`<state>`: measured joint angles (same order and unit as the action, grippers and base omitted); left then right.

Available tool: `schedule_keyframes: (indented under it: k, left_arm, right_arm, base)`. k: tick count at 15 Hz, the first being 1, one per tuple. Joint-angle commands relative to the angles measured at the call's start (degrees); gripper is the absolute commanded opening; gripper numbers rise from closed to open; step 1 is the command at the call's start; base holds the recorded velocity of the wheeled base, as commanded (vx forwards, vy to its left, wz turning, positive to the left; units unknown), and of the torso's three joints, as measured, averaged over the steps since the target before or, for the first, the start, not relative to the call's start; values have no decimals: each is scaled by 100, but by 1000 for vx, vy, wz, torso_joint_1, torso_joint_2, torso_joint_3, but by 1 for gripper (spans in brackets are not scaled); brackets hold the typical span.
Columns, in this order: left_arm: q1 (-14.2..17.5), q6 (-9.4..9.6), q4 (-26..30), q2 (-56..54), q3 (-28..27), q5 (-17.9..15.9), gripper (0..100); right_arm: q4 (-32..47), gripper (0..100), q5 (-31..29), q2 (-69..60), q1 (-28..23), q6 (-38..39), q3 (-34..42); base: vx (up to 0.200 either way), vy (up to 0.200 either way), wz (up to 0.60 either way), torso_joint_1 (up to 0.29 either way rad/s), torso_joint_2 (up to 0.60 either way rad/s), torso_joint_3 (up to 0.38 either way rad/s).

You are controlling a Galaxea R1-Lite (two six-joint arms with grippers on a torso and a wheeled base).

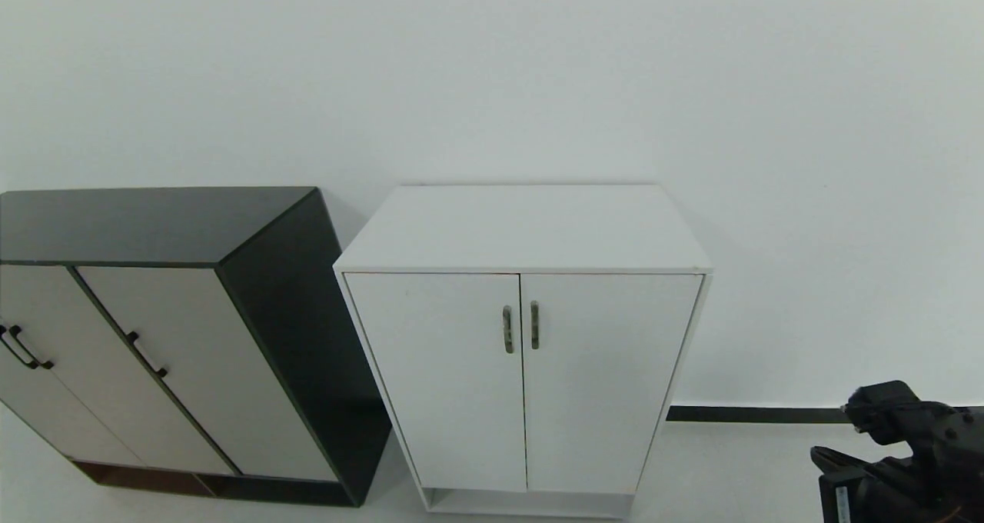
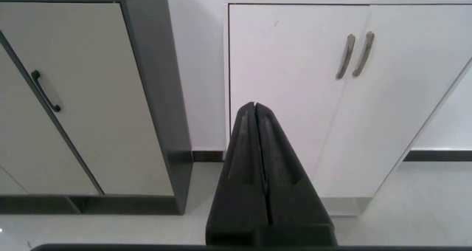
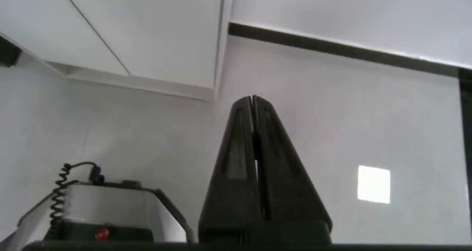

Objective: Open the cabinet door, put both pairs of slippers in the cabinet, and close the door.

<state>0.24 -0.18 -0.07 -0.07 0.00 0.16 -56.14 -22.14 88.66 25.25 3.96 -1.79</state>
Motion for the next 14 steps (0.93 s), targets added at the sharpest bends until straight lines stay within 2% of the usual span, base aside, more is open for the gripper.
schedule_keyframes:
  k: [1,3,4,7,8,12,14]
  left_arm:
    - [2,1,-1,7,0,2,0]
    - [2,1,-1,7,0,2,0]
    - [2,-8,-1,7,0,2,0]
    - [2,-8,-1,7,0,2,0]
    - [2,-8,-1,7,0,2,0]
    - [2,1,-1,7,0,2,0]
    - [2,1,-1,7,0,2,0]
  right_arm:
    - [226,0,-142,-578,-424,-97,179]
    - [674,0,-159,-974,-776,-150,179]
    - [1158,0,-159,-1396,-890,-150,179]
    - [2432,0,-98,-2679,-907,-159,179]
    - [2625,0,-54,-2872,-899,-159,179]
    - [4005,0,764,-3997,-907,-150,179]
    - [4418,0,1027,-4331,-899,-150,179]
  base:
    - [0,0,0,0,0,0]
    - [0,0,0,0,0,0]
    - [0,0,0,0,0,0]
    - [0,0,0,0,0,0]
    - [0,0,0,0,0,0]
    - [0,0,0,0,0,0]
    - [0,0,0,0,0,0]
